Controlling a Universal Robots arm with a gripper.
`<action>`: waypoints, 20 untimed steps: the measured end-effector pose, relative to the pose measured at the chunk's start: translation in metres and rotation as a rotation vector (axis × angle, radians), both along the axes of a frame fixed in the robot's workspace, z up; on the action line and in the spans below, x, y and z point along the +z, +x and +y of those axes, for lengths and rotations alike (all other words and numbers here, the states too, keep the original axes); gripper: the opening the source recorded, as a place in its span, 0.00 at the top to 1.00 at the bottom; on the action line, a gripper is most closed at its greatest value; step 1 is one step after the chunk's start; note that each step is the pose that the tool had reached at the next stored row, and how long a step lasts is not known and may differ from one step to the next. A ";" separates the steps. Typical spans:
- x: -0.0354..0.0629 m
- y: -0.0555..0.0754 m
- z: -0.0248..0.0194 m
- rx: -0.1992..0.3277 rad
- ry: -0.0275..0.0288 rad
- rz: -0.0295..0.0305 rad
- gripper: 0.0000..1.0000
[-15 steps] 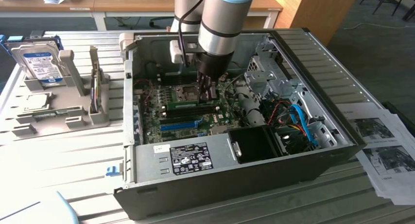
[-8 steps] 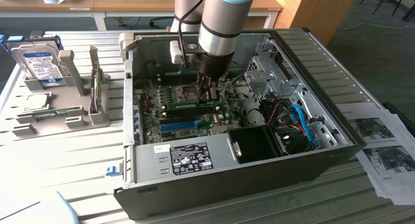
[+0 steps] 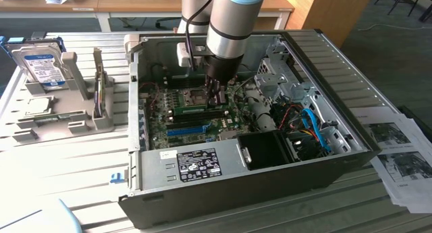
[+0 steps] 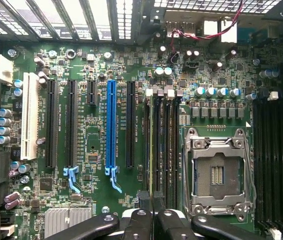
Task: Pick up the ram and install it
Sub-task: 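Insert the ram into the slot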
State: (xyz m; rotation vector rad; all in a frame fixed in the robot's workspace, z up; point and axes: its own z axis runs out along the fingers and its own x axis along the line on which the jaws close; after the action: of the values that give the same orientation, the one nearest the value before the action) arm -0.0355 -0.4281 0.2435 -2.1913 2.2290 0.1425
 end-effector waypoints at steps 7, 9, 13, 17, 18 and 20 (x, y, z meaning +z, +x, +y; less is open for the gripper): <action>0.0000 0.000 0.0000 0.000 0.0000 -0.0042 0.89; 0.0000 0.000 0.0000 0.000 0.0000 -0.0042 0.89; 0.0000 -0.001 0.0000 0.000 0.0000 -0.0043 0.89; 0.0000 -0.002 0.0000 0.000 -0.0001 -0.0042 0.89; 0.0000 -0.002 0.0000 0.000 0.0000 -0.0042 0.89; 0.0000 -0.002 0.0000 0.000 -0.0001 -0.0042 0.89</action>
State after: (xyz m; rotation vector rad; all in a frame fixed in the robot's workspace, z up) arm -0.0377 -0.4281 0.2435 -2.1895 2.2270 0.1377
